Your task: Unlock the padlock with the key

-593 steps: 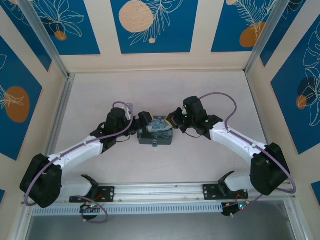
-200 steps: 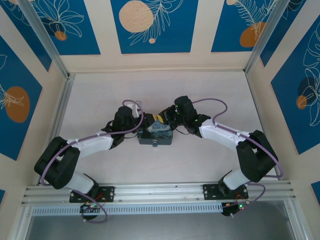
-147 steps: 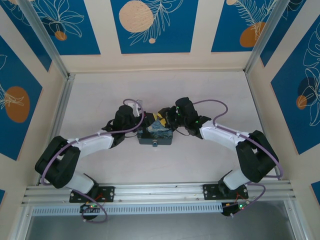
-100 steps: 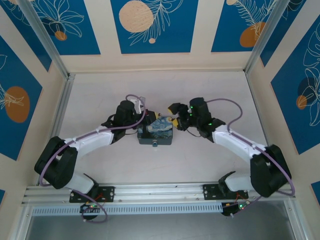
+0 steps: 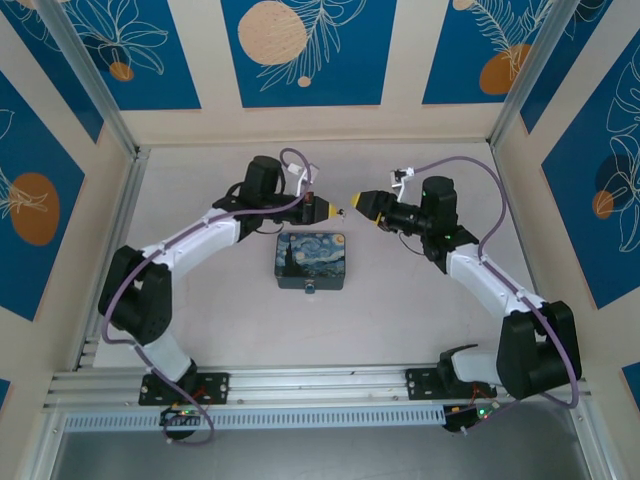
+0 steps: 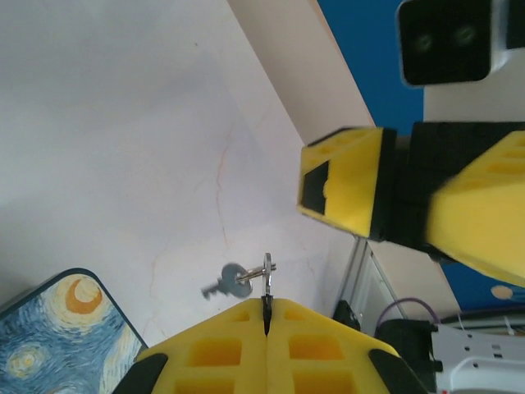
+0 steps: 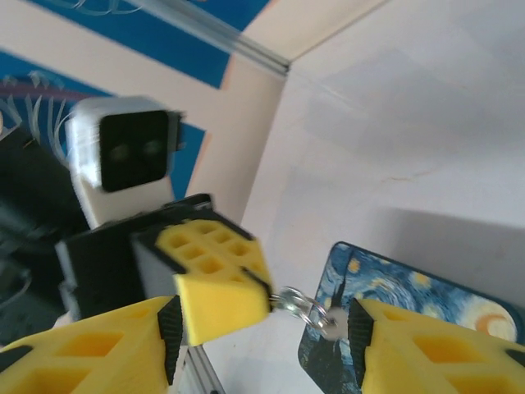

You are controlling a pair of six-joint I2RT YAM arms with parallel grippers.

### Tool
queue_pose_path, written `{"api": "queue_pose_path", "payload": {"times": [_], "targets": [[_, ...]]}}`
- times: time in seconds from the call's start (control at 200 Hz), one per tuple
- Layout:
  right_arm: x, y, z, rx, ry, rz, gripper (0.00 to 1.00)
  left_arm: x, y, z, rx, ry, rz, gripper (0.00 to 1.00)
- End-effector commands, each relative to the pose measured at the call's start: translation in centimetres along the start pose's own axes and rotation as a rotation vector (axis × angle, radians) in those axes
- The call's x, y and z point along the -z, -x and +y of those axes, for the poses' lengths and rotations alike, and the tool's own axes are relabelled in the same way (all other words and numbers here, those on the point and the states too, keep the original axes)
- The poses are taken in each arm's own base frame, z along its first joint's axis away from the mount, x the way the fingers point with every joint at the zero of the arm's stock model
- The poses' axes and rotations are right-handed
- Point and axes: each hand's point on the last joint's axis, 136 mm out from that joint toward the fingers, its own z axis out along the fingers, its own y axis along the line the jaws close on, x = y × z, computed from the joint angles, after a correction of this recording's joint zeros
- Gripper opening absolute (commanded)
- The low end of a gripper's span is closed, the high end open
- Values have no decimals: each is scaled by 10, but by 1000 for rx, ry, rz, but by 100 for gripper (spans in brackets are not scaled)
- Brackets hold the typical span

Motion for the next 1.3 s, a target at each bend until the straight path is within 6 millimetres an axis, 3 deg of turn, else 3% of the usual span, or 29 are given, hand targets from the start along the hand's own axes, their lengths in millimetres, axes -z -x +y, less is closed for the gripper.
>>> {"api": "queue_pose_path", "payload": {"times": [0.0,0.47,1.295], "targets": [[-1,-8,11,136,121,49,56,4,1,-10,-22,-68,53,0],[-18,-14,-3,103,187,111,44,2,5,-22,-20,-141,63,0],[-15,-30,-5,95,222,169,23,-2,6,-18,-20,-141,77,0]]}}
